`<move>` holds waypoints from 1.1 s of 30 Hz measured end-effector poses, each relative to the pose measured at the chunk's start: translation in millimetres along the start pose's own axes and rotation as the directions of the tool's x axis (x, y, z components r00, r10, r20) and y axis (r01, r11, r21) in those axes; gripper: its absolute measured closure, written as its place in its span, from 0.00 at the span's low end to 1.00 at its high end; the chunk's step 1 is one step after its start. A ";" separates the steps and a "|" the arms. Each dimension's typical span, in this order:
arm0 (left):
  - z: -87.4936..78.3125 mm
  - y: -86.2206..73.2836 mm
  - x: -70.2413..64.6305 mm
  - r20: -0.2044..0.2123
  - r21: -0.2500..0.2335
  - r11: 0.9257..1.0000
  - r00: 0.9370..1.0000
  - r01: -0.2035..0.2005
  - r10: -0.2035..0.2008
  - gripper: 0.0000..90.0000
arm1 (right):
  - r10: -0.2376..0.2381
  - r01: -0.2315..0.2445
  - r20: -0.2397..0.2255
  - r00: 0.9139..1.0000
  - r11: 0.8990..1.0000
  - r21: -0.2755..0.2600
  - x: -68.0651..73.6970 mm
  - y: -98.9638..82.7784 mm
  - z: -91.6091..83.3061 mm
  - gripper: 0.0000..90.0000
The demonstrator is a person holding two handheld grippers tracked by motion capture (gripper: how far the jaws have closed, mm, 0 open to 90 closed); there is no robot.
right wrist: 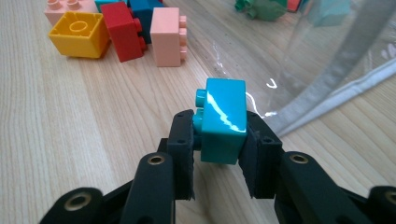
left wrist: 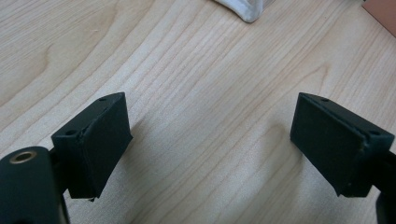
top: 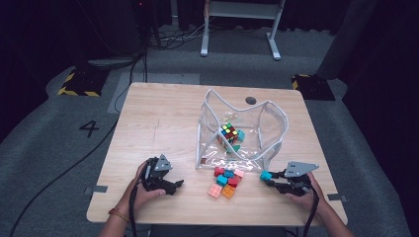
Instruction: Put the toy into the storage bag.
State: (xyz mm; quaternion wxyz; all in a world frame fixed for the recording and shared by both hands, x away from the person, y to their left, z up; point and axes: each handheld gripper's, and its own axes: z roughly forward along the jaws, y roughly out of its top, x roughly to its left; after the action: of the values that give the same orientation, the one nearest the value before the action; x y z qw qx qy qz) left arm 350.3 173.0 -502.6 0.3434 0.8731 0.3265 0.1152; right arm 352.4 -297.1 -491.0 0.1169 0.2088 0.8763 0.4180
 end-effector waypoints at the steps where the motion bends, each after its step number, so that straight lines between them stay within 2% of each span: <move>1: 0.0 0.0 0.0 0.000 0.001 1.000 1.000 -0.001 0.001 0.14 | 0.004 -0.004 0.000 1.000 1.000 0.005 -0.9 -0.6 -1.7 0.76; 14: 0.1 0.0 -0.1 -0.002 -0.001 1.000 1.000 0.000 0.000 0.14 | 0.026 -0.027 0.059 0.998 1.000 0.007 -13.6 -5.7 -16.1 0.76; 20: 0.1 0.0 -0.1 -0.002 -0.001 1.000 1.000 0.000 0.000 0.14 | 0.041 -0.041 0.085 0.996 0.999 -0.012 -21.2 -6.3 -22.7 0.76; 25: 0.0 0.0 -0.1 0.000 -0.001 1.000 1.000 0.001 -0.001 0.14 | 0.066 -0.063 0.112 0.992 0.998 -0.028 -28.5 -5.6 -30.6 0.76; 31: 0.2 0.0 -0.2 -0.002 -0.002 1.000 1.000 0.002 -0.002 0.14 | 0.109 -0.105 0.149 0.983 0.994 -0.036 -37.1 -1.0 -40.8 0.76; 33: 0.2 -0.1 -0.2 -0.002 -0.002 1.000 1.000 0.002 -0.002 0.14 | 0.107 -0.100 0.165 0.980 0.994 -0.053 -41.7 2.1 -45.3 0.76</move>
State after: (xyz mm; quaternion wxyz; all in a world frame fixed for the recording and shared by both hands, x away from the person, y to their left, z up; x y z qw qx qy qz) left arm 350.2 172.8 -502.8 0.3442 0.8721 0.3278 0.1160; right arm 372.7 -346.2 -459.9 0.1729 0.2860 0.8418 0.4239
